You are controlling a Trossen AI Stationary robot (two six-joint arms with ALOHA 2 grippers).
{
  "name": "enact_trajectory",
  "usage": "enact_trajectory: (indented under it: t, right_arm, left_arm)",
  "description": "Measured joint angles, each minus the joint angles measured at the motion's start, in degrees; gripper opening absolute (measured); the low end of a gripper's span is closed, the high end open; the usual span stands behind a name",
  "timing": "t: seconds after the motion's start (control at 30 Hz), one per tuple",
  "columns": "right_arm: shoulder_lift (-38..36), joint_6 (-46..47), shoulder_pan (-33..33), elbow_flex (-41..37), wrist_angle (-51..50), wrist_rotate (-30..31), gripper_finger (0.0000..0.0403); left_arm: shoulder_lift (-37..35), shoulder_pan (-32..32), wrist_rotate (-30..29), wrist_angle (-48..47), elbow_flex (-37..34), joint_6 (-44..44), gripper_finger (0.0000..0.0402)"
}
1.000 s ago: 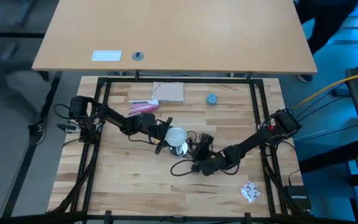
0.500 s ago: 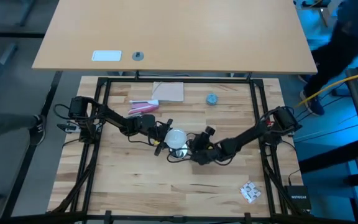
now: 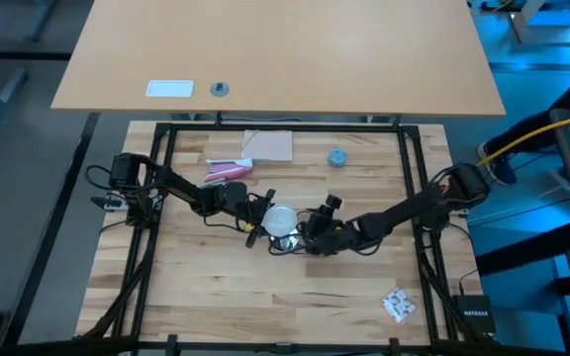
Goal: Screw lightbulb
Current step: Insert the white lightbulb into the desk lamp
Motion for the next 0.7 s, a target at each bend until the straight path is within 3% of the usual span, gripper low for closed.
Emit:
enact_trajectory:
  t: [0.27,0.7]
  right_arm:
    - [-2.8,-2.3,5.5,0.0,0.2,-0.5,0.0198]
    - [4.4,15.9,11.4,0.0,0.9,-2.9,0.0198]
  left_arm:
    - [0.0,0.0,0.0,0.0,0.0,0.0,0.0164]
    - [0.0,0.0,-0.1,0.3,0.0,0.0,0.0164]
